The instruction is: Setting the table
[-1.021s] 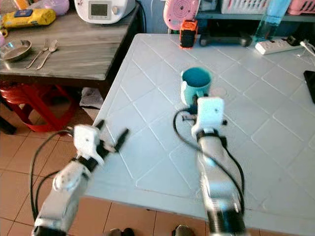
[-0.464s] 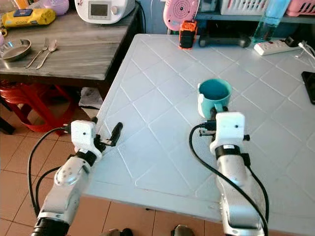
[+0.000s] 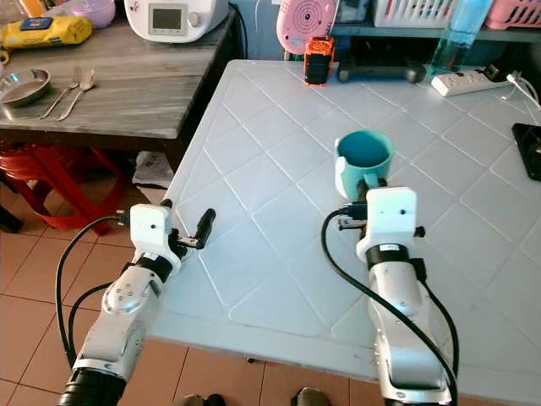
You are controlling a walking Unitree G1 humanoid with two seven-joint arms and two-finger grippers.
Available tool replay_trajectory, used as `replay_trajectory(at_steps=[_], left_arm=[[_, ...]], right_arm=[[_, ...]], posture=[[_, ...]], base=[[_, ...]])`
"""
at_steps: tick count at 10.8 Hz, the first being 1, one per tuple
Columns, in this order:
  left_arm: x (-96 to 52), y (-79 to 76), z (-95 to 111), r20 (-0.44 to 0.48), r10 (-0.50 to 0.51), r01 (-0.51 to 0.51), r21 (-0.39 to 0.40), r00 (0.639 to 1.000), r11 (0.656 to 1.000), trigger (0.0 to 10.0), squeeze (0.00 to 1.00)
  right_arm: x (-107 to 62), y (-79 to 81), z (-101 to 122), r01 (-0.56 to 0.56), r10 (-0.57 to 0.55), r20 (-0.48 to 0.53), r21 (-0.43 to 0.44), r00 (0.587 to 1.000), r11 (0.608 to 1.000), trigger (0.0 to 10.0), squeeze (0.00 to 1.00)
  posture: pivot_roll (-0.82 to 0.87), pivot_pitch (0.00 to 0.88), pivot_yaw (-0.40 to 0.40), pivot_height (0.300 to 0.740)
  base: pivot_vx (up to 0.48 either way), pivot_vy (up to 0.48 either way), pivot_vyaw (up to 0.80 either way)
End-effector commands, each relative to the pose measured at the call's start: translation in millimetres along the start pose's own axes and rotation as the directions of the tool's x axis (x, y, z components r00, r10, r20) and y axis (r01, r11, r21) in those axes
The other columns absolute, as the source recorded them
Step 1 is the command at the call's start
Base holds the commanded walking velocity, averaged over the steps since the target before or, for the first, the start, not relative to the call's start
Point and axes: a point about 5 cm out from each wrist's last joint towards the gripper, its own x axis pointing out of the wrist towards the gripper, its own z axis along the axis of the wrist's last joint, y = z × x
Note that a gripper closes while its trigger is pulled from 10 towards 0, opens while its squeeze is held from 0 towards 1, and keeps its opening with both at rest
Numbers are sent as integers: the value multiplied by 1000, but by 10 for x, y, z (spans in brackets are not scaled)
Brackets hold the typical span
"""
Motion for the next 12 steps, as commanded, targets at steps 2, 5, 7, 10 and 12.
replay_trajectory(at_steps=[2,5,7,10,12], left_arm=[[5,7,-28,-19,2,-2,-4,1000,1000,10000,0],[16,-9,-38,-30,2,-3,-9,1000,1000,10000,0],[19,-18,-43,-34,-3,3,-7,999,1000,10000,0],[24,-31,-38,-34,-4,4,-10,999,1000,10000,0],[10,-43,-45,-38,-8,8,-5,999,1000,10000,0]], right_arm=[[8,-8,73,0,0,27,-3,1000,1000,10000,0],[13,-11,56,8,-8,20,0,1000,1000,10000,0],[15,-6,52,9,-9,18,3,1000,1000,10000,0],[11,7,42,9,-9,13,8,1000,1000,10000,0],[19,12,38,8,-8,12,10,1000,1000,10000,0]], posture=[[-164,118,63,740],[-163,120,66,740],[-164,120,67,740],[-160,123,66,740],[-158,124,70,740]], base=[[0,0,0],[-175,0,0],[-272,0,0],[-80,0,0],[-249,0,0]])
